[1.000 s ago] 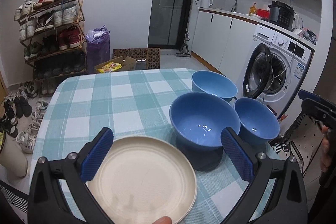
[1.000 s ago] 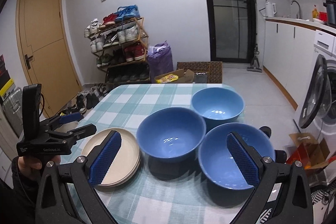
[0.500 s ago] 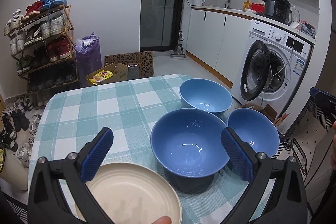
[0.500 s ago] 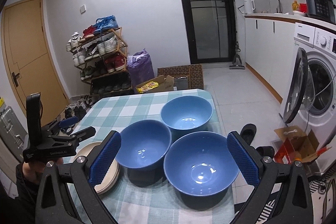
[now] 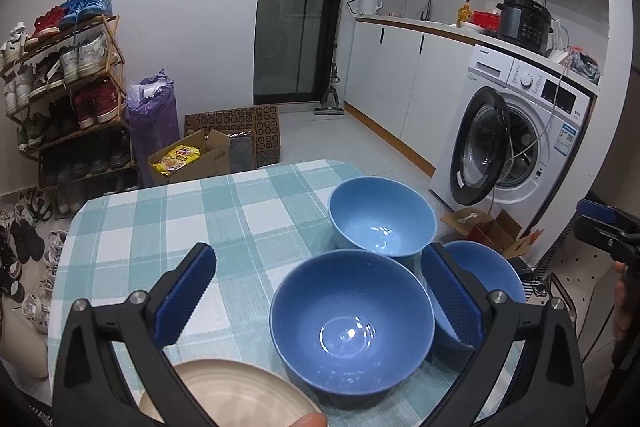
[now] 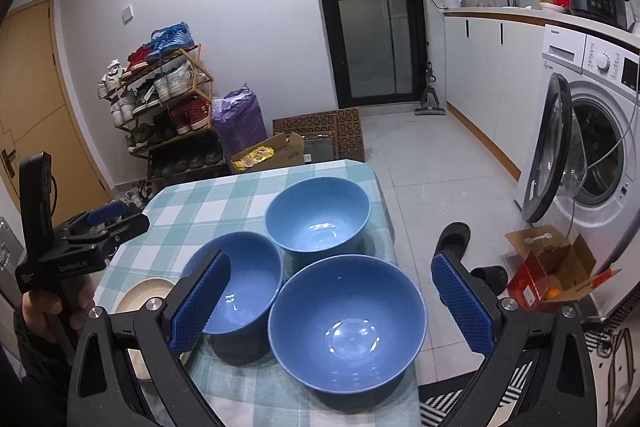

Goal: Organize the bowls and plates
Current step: 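Move both grippers toward the large light-blue bowl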

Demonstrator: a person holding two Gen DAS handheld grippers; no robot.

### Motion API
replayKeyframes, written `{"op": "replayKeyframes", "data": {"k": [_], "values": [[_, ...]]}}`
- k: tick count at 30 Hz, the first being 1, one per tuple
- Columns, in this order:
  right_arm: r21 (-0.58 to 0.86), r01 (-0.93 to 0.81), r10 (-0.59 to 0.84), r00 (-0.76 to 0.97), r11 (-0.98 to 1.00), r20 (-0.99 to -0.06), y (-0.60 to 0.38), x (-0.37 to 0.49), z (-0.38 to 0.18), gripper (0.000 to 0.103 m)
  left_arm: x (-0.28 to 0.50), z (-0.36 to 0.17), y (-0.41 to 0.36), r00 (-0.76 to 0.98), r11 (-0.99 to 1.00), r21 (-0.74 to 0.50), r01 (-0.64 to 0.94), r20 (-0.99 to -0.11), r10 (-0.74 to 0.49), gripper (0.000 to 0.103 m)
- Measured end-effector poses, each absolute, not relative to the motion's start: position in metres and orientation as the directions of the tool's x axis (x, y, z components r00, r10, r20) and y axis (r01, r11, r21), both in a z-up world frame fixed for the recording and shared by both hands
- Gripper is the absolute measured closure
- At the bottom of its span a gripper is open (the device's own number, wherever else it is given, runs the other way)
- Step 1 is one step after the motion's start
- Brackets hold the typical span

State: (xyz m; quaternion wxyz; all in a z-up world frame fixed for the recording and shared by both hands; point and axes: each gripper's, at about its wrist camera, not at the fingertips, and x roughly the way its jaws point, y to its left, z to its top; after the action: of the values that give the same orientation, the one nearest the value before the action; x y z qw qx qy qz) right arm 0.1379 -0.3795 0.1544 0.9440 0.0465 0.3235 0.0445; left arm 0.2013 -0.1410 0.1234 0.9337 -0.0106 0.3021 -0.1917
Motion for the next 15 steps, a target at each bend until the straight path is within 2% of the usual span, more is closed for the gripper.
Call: {"op": "replayKeyframes", "data": {"k": [15], "values": [[0.104, 0.031, 0.045, 0.755, 0.994, -0.654, -0.404, 0.185, 0.153, 0.001, 0.247, 0.123, -0.172, 0.702, 0.909, -0.113, 0.401, -0.600, -0.384, 0.000]]}}
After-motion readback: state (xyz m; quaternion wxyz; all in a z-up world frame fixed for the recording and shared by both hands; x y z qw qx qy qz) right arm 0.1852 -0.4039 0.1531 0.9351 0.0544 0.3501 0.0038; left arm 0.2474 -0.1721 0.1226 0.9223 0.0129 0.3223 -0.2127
